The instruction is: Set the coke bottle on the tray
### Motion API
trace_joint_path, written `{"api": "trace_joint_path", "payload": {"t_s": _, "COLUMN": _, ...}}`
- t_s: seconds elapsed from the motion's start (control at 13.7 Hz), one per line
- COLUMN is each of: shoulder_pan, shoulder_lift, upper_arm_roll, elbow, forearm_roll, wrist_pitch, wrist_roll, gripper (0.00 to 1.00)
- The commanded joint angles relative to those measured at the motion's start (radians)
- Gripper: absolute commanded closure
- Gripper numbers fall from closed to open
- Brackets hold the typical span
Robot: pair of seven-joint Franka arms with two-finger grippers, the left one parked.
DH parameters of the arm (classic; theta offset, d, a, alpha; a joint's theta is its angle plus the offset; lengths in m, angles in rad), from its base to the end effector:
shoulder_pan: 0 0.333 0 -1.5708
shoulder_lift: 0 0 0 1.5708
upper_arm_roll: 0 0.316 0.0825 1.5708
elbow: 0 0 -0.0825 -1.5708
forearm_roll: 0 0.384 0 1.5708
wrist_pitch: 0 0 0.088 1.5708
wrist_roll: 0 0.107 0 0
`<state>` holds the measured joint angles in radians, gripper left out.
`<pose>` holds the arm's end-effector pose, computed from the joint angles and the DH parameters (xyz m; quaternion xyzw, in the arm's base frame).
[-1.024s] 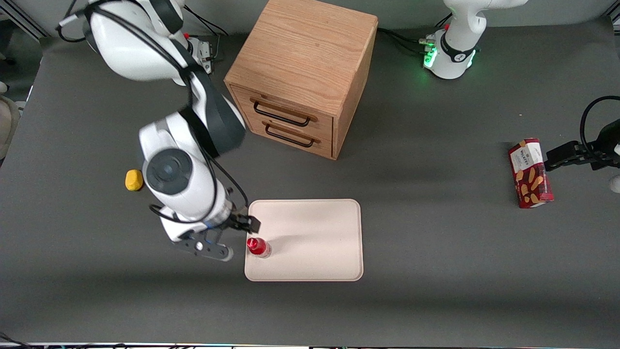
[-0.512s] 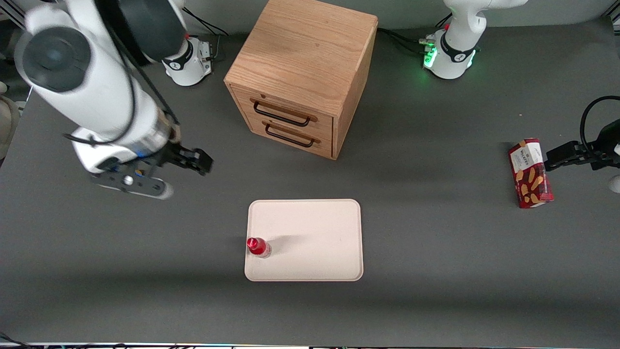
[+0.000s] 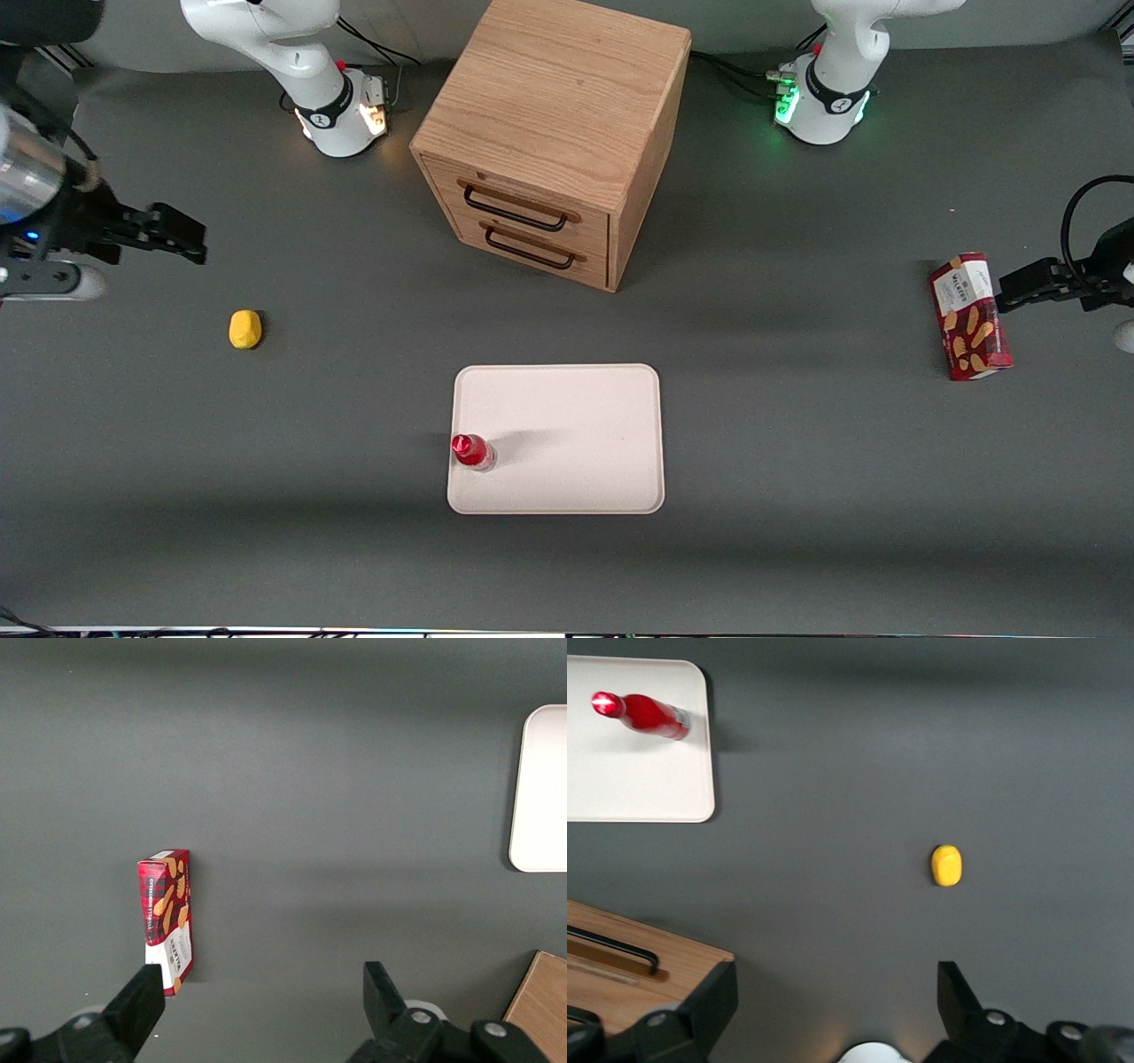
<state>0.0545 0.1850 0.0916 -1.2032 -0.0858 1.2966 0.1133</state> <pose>0.5757 0.0672 0.6654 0.9984 0.0063 -0.0408 0.0389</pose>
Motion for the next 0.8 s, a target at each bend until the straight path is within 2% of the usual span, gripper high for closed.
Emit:
{"api": "trace_joint_path", "payload": {"t_s": 0.0, "shoulder_pan": -0.019, "shoulder_lift": -0.084, "upper_arm_roll": -0.070, "elbow": -0.156, "forearm_roll": 0.032, "wrist_pitch": 0.091, "wrist_roll": -0.096, "gripper": 0.00}}
{"api": "trace_joint_path", "payload": {"t_s": 0.15, "shoulder_pan": -0.016, "shoulder_lift": -0.105, "upper_arm_roll": -0.124, "elbow": -0.215, "forearm_roll": 0.073, "wrist_pitch": 0.134, "wrist_roll": -0.133, "gripper": 0.00}}
{"api": "trace_joint_path", "payload": {"t_s": 0.51, "shoulder_pan": 0.002, "shoulder_lift": -0.148, "upper_arm_roll": -0.165, "elbow": -0.350, "forearm_roll": 0.084, "wrist_pitch": 0.303, "wrist_roll": -0.182, "gripper": 0.00}}
{"api": "trace_joint_path", "payload": {"t_s": 0.73, "shoulder_pan": 0.016, "shoulder_lift": -0.147, "upper_arm_roll": -0.177, "elbow": -0.331, "forearm_roll": 0.083, "wrist_pitch": 0.322, "wrist_roll": -0.184, "gripper": 0.00}}
